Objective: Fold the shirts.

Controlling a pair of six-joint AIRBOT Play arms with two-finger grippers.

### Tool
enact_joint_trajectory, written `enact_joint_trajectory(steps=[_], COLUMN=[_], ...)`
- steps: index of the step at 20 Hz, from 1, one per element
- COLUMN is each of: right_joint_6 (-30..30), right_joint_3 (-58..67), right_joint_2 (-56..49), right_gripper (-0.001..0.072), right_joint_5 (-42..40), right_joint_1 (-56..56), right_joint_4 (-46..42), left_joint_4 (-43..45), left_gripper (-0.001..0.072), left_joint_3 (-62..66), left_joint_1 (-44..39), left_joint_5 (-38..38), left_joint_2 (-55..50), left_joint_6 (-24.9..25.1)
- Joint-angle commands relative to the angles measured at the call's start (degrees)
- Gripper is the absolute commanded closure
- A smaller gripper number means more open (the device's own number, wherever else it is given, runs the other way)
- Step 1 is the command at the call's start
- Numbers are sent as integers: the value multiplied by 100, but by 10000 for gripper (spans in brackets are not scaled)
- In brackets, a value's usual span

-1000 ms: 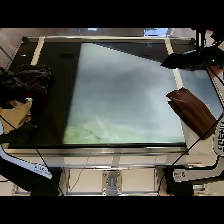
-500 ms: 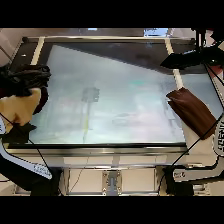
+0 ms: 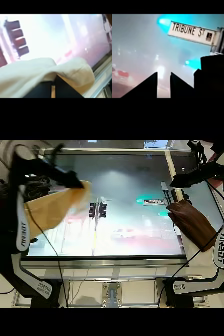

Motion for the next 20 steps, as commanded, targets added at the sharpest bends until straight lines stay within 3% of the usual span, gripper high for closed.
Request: enact_joint_trajectory(steps=[1,3,4,5,6,7,8,9,11,12,14,16,18,20], right_joint_6=[11,7,7,2,-13,-33,-33,-35,-37,-35,-33,-35,-28,-33], right_joint_3=[-2,-4,-4,-4,-4,-9,-85,-219,-734,-1047,-1755,-2295,-2677,-3023], right_joint_2=[-4,-7,-7,-7,-11,-26,-28,-31,-37,-37,-37,-37,-37,-37], right_gripper=[496,496,496,495,493,456,289,205,205,205,205,205,205,205], right_joint_5=[-11,-74,-90,-76,-59,-15,-35,-37,-76,-168,-404,-553,-748,-885], right_joint_1=[-4,-4,-4,-4,-4,-2,-4,-2,59,96,181,267,332,424], right_joint_4=[-874,-925,-911,-870,-758,-575,-245,83,533,564,592,658,723,911], left_joint_4=[310,750,968,1193,1462,1921,2553,3521,5534,6116,5864,4795,3552,2933], left_gripper=[696,671,499,176,-11,-4,-4,-3,-1,0,9,10,10,10], left_joint_3=[-31,-24,-13,133,372,597,651,638,422,264,-186,-647,-1045,-1237], left_joint_1=[-1679,-2332,-2514,-2608,-2599,-2516,-2396,-2243,-1869,-1609,-909,-234,350,702], left_joint_5=[612,1342,1805,2122,2269,2299,2277,2052,1169,654,-26,-208,-334,-374], left_joint_2=[-278,-470,-479,-476,-463,-393,-236,-46,203,223,221,216,216,216], left_joint_6=[68,61,57,61,17,-74,-245,-551,-1102,-1209,-1235,-1233,-595,-70])
